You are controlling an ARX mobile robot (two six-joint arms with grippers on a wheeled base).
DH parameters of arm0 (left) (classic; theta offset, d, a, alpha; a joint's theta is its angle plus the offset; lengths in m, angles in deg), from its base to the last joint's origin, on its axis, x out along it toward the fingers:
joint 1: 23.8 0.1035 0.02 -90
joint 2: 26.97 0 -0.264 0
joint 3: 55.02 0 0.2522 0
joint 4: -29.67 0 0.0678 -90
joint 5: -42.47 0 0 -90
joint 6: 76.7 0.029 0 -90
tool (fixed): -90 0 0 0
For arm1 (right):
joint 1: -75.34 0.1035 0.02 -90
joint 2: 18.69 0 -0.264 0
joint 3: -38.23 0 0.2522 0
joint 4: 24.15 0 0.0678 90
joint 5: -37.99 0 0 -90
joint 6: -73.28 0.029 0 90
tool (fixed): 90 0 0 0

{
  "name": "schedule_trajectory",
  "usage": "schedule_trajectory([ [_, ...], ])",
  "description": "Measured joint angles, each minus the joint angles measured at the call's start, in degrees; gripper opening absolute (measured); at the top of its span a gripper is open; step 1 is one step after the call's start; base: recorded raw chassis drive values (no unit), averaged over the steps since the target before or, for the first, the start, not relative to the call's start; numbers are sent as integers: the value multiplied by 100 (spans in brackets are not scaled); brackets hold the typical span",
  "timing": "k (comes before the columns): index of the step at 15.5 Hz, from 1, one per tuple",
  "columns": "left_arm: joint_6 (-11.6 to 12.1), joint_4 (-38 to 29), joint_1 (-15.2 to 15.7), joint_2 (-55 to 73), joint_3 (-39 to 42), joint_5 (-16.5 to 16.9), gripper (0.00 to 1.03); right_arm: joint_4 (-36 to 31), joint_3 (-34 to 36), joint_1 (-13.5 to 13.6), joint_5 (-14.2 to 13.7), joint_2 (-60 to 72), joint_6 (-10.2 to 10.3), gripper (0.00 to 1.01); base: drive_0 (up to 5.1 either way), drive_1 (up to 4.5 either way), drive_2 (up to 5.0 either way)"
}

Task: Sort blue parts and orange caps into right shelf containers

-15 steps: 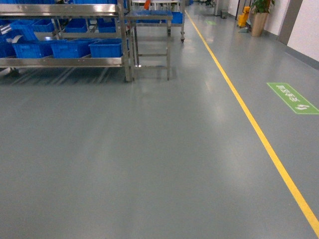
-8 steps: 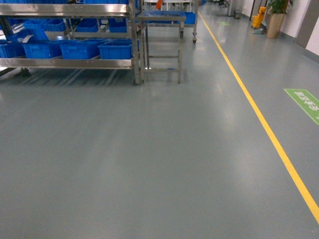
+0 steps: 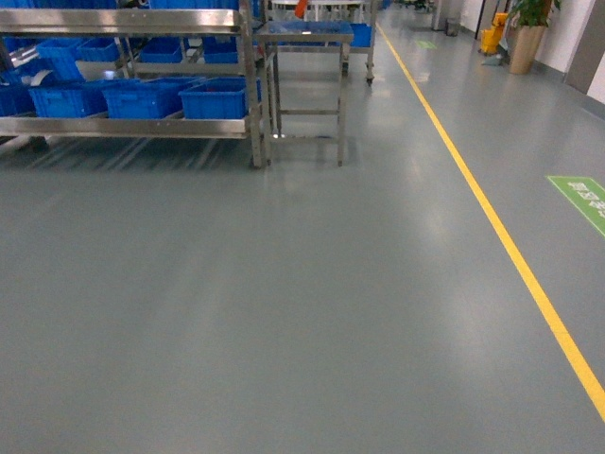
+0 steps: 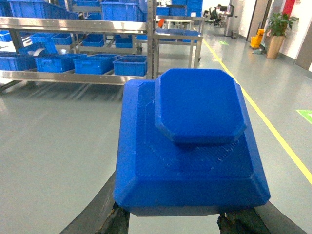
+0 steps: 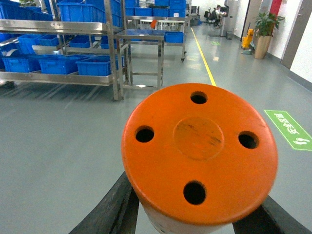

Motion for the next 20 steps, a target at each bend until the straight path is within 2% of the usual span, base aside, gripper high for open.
schedule_trajectory([
  [20,-2,-4,0,0,0,4,41,-22,0,0,-2,0,-2,44,6,433,-421],
])
